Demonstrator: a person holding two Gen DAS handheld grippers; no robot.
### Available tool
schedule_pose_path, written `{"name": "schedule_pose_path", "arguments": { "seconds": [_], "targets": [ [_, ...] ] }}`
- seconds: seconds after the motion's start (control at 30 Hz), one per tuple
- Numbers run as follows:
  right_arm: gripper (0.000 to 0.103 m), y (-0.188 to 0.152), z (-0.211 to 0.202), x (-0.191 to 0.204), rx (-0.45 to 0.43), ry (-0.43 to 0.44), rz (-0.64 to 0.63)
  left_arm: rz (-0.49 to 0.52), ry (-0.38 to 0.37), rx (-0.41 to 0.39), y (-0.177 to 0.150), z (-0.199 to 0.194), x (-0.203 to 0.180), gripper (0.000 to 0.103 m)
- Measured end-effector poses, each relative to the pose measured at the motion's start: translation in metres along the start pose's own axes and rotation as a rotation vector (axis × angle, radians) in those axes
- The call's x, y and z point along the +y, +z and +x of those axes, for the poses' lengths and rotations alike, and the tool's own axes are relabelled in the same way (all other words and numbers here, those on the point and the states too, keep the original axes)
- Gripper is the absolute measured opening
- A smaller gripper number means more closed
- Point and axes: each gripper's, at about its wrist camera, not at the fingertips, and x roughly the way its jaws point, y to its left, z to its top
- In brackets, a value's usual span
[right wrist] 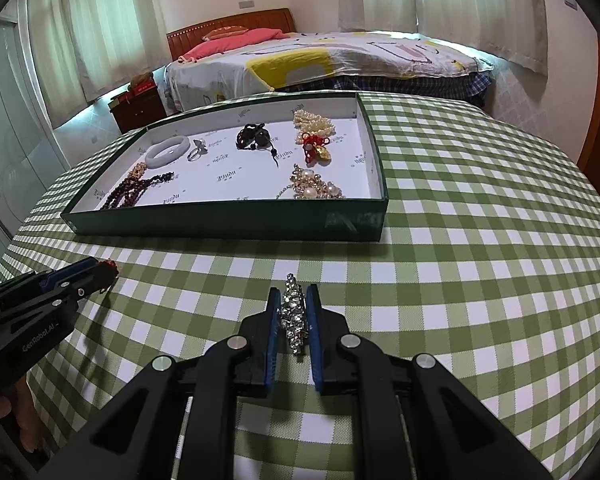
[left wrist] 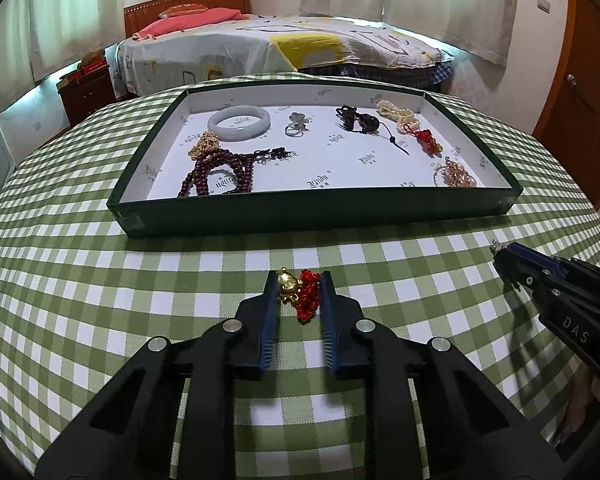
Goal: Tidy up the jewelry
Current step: 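Carry the red-and-gold charm over the tray with the left tool while the right tool carries the brooch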
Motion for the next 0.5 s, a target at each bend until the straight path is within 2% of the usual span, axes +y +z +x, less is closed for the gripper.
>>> {"name": "schedule_pose_path", "arguments": {
  "seconds": [0.1, 0.5],
  "targets": [
    [0.014, -0.001, -0.001, 0.0, -0.001, 0.001, 0.002, 0.002, -0.007, -0.014, 0.0, -0.003, 0.0, 0.008],
    [0.014, 0.003, -0.009, 0.005, -0.031, 0.022, 0.002, -0.001, -0.029, -0.059, 0.0, -0.024, 0.003, 0.007]
  ]
}}
